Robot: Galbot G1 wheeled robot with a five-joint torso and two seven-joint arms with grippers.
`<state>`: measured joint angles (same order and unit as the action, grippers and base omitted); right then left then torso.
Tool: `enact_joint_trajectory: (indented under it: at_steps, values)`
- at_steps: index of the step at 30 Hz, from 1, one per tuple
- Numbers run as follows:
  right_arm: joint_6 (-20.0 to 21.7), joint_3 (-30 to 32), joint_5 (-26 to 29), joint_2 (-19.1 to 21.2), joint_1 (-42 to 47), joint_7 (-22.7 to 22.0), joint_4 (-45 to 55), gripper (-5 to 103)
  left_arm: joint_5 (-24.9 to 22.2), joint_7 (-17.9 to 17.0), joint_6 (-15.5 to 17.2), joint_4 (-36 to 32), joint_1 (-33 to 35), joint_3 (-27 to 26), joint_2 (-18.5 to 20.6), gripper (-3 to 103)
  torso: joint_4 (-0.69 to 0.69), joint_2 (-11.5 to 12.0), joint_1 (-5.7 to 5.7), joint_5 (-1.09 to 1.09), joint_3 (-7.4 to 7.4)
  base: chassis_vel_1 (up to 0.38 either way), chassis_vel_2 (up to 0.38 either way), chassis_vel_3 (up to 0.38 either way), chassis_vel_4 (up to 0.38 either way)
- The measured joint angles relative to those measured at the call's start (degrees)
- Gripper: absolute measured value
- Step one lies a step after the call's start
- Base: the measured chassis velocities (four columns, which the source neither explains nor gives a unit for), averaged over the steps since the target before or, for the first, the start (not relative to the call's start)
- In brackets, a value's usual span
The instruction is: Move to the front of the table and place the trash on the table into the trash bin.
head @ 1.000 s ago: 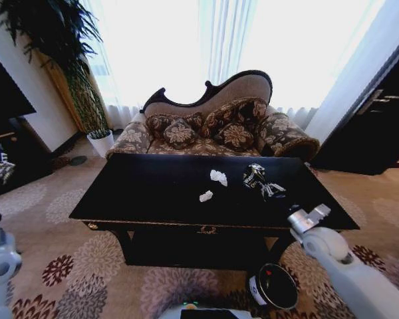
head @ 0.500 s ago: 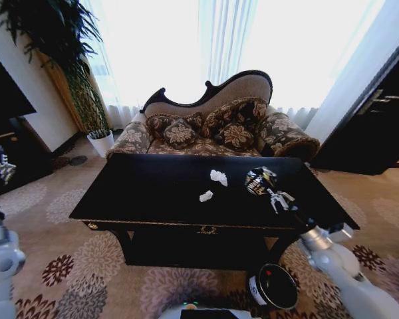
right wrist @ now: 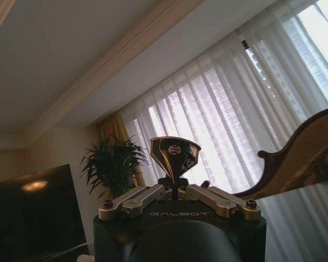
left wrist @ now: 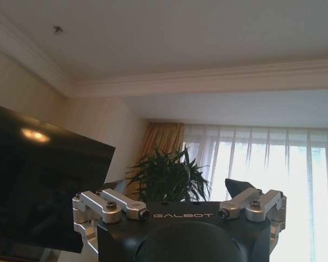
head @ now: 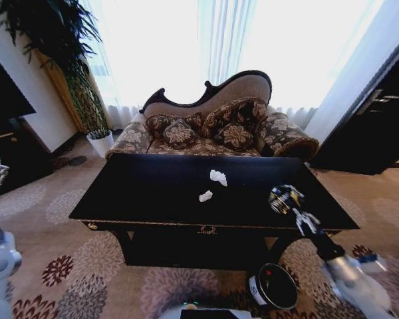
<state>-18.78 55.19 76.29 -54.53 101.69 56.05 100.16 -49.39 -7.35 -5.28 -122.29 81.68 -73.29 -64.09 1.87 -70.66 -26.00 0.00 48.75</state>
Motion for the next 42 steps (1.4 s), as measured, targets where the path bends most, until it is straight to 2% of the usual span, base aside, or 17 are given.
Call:
enact_joint_trajectory:
  at_steps: [1,2,5,11,12,15,16,19,22,27,32,36,39,41,42]
  values:
    - [0.0,0.0,0.0,0.0,0.0,0.0,0.0,0,0.0,0.0,0.0,0.0,0.0,0.0,0.0,100,0.0,0.0,0.0,0.0,0.0,0.0,0.0,0.0,0.0]
    - [0.23,1.31,0.91,-0.65,0.91,2.04,-1.44,0,-0.01,0.0,0.0,0.44,-0.29,0.31,0.05,100,0.02,0.0,0.0,-0.01,0.0,0.0,0.0,0.0,0.0]
    - [0.97,3.78,2.55,-1.59,1.75,4.6,-3.75,0,-0.01,0.0,-0.01,0.94,-0.67,0.87,0.07,100,-0.01,0.0,0.0,-0.01,0.0,0.0,0.0,0.0,0.0]
    - [2.94,8.12,4.16,-2.5,2.54,8.07,-6.97,0,-0.14,0.03,-0.09,1.62,-1.05,1.11,0.34,100,-0.01,0.0,0.0,-0.01,0.01,0.0,0.0,0.0,0.0]
    - [3.63,9.55,4.32,-2.76,2.87,9.91,-8.79,0,-0.24,0.03,-0.17,1.93,-1.17,1.11,0.45,100,-0.01,0.0,0.0,-0.01,0.01,0.0,0.0,0.0,0.0]
    - [4.41,11.67,3.71,-3.28,3.56,14.71,-13.74,0,-0.4,0.04,-0.28,2.52,-1.51,1.11,0.52,100,-0.01,0.0,0.0,-0.02,0.0,0.0,0.0,0.0,0.0]
    - [4.41,11.67,3.71,-3.28,3.56,14.71,-13.74,0,-0.4,0.04,-0.28,2.52,-1.51,1.11,0.52,100,-0.01,0.0,0.0,-0.02,0.0,0.0,0.0,0.0,0.0]
    - [4.06,11.76,1.19,-3.99,3.82,19.8,-19.49,0,-0.42,0.05,-0.33,3.11,-2.04,1.53,0.46,100,0.0,0.0,0.0,0.0,0.0,0.0,0.0,0.0,0.0]
    - [3.38,10.32,-0.49,-4.17,3.24,21.95,-23.62,0,-0.29,0.06,-0.33,3.39,-2.3,1.97,0.38,100,0.01,0.01,0.0,0.0,0.0,0.0,0.0,0.0,0.0]
    - [2.74,6.95,-2.57,-4.71,1.32,22.01,-28.16,0,-0.07,0.06,-0.34,3.52,-2.39,2.24,0.44,100,0.0,0.01,0.0,-0.02,0.0,0.0,0.0,0.0,0.0]
    - [0.58,1.13,-7.38,-5.61,-2.55,18.27,-31.98,0,-0.03,0.08,-0.34,3.57,-2.2,1.86,0.95,100,0.0,0.01,0.0,-0.01,0.0,0.0,0.0,0.0,0.0]
    - [-4.31,-4.01,-17.83,-5.99,-7.01,13.32,-37.47,0,-0.03,0.09,-0.33,3.63,-1.37,0.96,1.38,100,-0.01,0.01,0.0,-0.01,0.01,0.0,0.0,0.0,0.0]
    - [-5.68,-5.72,-21.06,-6.13,-8.56,10.69,-39.49,0,-0.03,0.09,-0.34,3.64,-1.07,0.54,1.5,100,0.0,0.01,0.0,0.0,0.01,0.0,0.0,0.0,0.0]
    - [-7.88,-7.62,-28.09,-6.09,-11.51,6.5,-43.52,0,0.01,0.1,-0.34,3.56,-0.76,0.23,1.55,100,-0.01,0.01,0.0,-0.02,0.0,0.0,0.0,0.0,0.0]
    - [-7.88,-7.62,-28.09,-6.09,-11.51,6.5,-43.52,0,0.01,0.1,-0.34,3.56,-0.76,0.23,1.55,100,-0.01,0.01,0.0,-0.02,0.0,0.0,0.0,0.0,0.0]
